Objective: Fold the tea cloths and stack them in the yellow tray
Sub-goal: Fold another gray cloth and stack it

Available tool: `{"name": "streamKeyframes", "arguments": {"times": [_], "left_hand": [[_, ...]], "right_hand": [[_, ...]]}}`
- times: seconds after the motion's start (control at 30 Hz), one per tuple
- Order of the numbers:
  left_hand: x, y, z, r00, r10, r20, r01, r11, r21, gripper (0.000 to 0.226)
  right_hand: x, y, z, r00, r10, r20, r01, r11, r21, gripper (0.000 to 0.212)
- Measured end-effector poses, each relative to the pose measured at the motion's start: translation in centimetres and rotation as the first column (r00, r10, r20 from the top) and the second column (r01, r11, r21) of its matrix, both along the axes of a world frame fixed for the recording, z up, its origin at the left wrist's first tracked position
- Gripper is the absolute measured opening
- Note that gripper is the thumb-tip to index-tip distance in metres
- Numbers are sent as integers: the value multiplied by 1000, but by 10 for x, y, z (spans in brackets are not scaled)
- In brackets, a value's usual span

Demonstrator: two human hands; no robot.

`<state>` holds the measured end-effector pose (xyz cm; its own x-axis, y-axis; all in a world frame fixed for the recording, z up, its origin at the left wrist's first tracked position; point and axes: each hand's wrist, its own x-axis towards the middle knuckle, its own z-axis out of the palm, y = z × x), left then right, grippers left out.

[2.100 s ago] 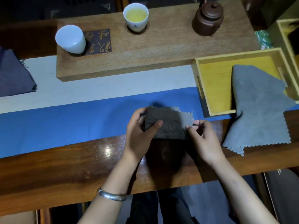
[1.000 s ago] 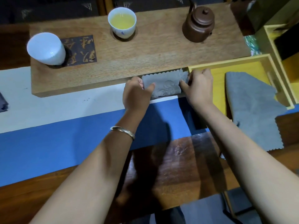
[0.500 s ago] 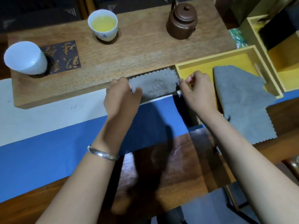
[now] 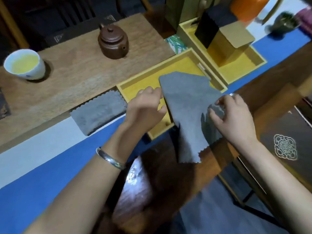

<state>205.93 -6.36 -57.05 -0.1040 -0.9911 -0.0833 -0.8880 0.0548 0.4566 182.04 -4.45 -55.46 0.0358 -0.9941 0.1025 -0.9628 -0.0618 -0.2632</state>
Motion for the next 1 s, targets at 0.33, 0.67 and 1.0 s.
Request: {"name": "streamKeyframes", "arguments": {"times": [0.33, 0.67, 1.0], "left_hand": [[-55, -86, -11, 985, -167, 50, 166, 986, 29, 37], [-45, -111, -37, 991, -107, 81, 103, 993, 56, 49], [-29, -91, -24, 898, 73, -435, -70, 997, 22, 28]], "right_hand": [[-60, -26, -23, 989, -141, 44, 132, 978, 163, 48], [-57, -44, -50, 972, -116, 203, 44, 943, 329, 36], [-60, -29, -37, 947, -49, 318, -21, 977, 214, 23]]}}
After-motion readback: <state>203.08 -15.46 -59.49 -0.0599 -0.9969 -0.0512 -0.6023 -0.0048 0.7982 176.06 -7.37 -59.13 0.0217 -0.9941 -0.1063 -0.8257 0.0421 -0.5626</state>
